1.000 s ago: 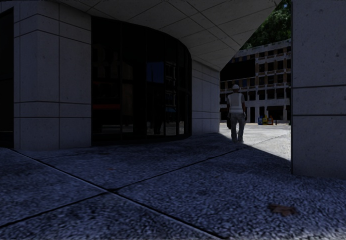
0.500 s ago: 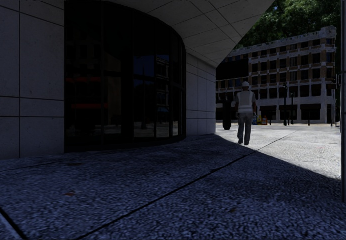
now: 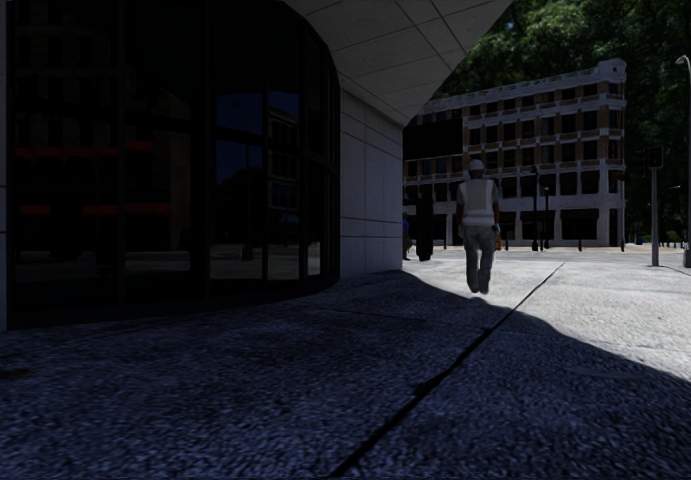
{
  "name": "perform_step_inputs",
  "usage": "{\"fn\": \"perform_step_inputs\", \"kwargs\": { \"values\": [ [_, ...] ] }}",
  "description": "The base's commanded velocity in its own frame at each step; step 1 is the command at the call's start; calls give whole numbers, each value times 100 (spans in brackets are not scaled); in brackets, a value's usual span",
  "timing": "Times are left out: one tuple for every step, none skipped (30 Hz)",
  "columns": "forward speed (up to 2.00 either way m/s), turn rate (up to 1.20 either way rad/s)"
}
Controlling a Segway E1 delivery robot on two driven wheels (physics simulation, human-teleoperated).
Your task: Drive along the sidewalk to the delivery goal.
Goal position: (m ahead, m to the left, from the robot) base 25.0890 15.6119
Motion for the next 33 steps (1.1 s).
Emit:
{"fn": "perform_step_inputs", "kwargs": {
  "values": [
    [200,-30],
    [200,-30],
    [200,-30],
    [200,-30],
    [200,-30],
    [200,-31],
    [200,-32],
    [200,-33],
    [200,-33],
    [200,-33],
    [200,-34],
    [200,-35],
    [200,-35],
    [200,-35],
    [200,-35],
    [200,-35],
    [200,-35],
    [200,-35],
    [200,-35],
    [200,-35],
    [200,-35],
    [200,-35],
    [200,-35],
    [200,-35],
    [200,-35],
    [200,-35],
    [200,-35],
    [200,-35],
    [200,-35],
    [200,-35],
    [200,-35],
    [200,-35],
    [200,-35]
  ]
}}
